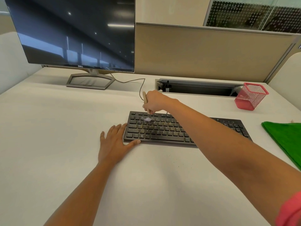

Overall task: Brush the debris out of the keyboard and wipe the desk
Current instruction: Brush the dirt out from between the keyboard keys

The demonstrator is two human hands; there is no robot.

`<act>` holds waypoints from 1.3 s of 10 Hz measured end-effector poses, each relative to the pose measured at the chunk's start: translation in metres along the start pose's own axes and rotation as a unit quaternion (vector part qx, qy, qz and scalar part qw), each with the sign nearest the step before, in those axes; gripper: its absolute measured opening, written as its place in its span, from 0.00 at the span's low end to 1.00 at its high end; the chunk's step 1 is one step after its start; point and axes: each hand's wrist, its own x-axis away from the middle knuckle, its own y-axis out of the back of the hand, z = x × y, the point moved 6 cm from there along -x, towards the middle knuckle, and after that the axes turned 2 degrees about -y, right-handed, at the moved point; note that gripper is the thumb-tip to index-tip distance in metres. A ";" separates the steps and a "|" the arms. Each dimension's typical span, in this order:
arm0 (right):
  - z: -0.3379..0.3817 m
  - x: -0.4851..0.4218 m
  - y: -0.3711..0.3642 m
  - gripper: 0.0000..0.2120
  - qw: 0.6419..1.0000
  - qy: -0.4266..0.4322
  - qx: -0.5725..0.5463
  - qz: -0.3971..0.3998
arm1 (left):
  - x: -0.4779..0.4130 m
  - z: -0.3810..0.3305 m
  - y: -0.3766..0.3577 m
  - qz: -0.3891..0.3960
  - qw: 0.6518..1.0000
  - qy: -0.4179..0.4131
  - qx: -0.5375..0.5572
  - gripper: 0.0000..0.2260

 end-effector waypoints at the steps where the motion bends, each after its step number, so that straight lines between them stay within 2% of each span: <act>1: -0.001 0.001 0.010 0.10 0.999 -0.015 0.012 -0.039 | 0.000 0.000 0.000 0.001 1.000 0.002 -0.003 0.47; 2: -0.004 -0.002 0.015 0.12 0.993 -0.024 -0.063 -0.097 | 0.001 0.000 0.000 -0.001 1.000 0.004 0.005 0.47; 3: -0.008 -0.005 0.009 0.14 0.985 -0.030 -0.124 -0.115 | 0.001 0.000 0.001 -0.002 1.000 0.003 0.006 0.47; 5: -0.009 -0.001 -0.006 0.11 0.991 -0.054 -0.119 -0.022 | 0.001 -0.001 0.000 0.001 1.000 0.006 0.006 0.47; 6: -0.006 -0.002 -0.002 0.11 0.988 -0.052 -0.143 -0.035 | 0.001 -0.001 0.001 0.000 1.000 0.006 0.005 0.47; 7: -0.005 -0.005 0.002 0.12 0.978 -0.041 -0.186 -0.090 | 0.001 -0.001 0.001 0.002 1.000 0.006 0.006 0.47; 8: -0.003 -0.005 -0.002 0.14 0.978 -0.037 -0.173 -0.107 | 0.000 -0.001 0.001 0.003 1.000 0.006 0.004 0.47; 10: 0.003 0.002 -0.008 0.11 0.997 -0.031 -0.073 -0.012 | 0.001 -0.001 0.001 0.001 1.000 0.005 0.007 0.47; 11: 0.007 0.001 0.002 0.11 0.997 -0.016 -0.049 -0.052 | 0.001 0.000 0.000 0.003 1.000 0.006 0.003 0.47; 12: 0.009 0.003 0.001 0.12 0.996 0.007 -0.079 -0.046 | 0.000 0.000 0.000 0.000 1.000 0.005 0.003 0.46; 13: 0.003 0.005 -0.001 0.11 0.999 -0.005 -0.019 -0.036 | 0.000 0.000 0.000 -0.002 1.000 0.003 0.002 0.46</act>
